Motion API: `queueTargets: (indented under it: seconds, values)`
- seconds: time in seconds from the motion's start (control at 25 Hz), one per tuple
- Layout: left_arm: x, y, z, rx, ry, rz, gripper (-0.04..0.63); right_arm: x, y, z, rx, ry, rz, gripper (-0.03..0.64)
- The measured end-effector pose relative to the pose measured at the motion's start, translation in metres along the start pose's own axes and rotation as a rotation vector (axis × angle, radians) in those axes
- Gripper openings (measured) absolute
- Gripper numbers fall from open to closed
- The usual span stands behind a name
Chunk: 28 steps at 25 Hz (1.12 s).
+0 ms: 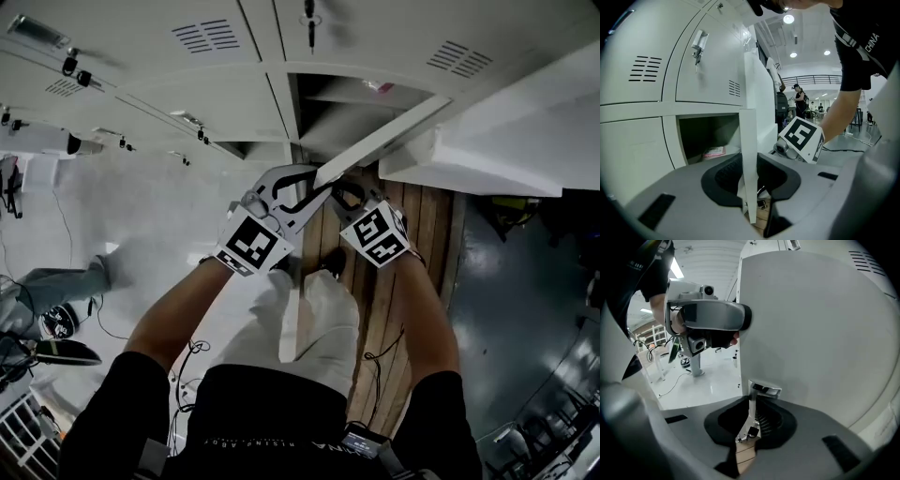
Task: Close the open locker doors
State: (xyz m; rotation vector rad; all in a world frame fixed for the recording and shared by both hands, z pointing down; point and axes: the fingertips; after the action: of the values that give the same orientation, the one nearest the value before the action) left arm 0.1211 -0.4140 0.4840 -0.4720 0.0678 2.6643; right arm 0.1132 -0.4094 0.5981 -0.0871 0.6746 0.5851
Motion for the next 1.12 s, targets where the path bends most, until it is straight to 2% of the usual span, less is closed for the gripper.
queueTargets:
  seconds: [0.16,0.56,0.72,0.88,1.12]
  values:
    - [0.003,0.008,0.002,-0.007,-0.027,-0.015,0.101,-0.007,-0.004,-0.003,-0.033,0.005,0.04,0.049]
    - [0.028,0.038,0.017,0.007,-0.03,-0.099,0.101,-0.033,-0.017,-0.023,-0.113,-0.02,0.13,0.049]
    - [0.03,0.045,0.013,-0.007,-0.037,-0.099,0.094,-0.046,-0.027,-0.029,-0.15,-0.04,0.165,0.049]
    - [0.025,0.054,0.009,-0.017,-0.05,-0.085,0.032,-0.057,-0.035,-0.035,-0.192,-0.057,0.198,0.049]
    - [0.01,0.075,0.011,-0.018,-0.052,-0.074,0.02,-0.068,-0.046,-0.041,-0.22,-0.083,0.241,0.049]
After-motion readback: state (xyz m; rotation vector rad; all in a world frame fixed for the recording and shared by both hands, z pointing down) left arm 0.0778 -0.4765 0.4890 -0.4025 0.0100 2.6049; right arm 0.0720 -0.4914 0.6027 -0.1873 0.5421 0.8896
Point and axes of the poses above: the fingertips, and each gripper's own axes: x backward along the fingers, y to its left, z out of its underside, and after that the axes turned 7 degrees about z, right-handed
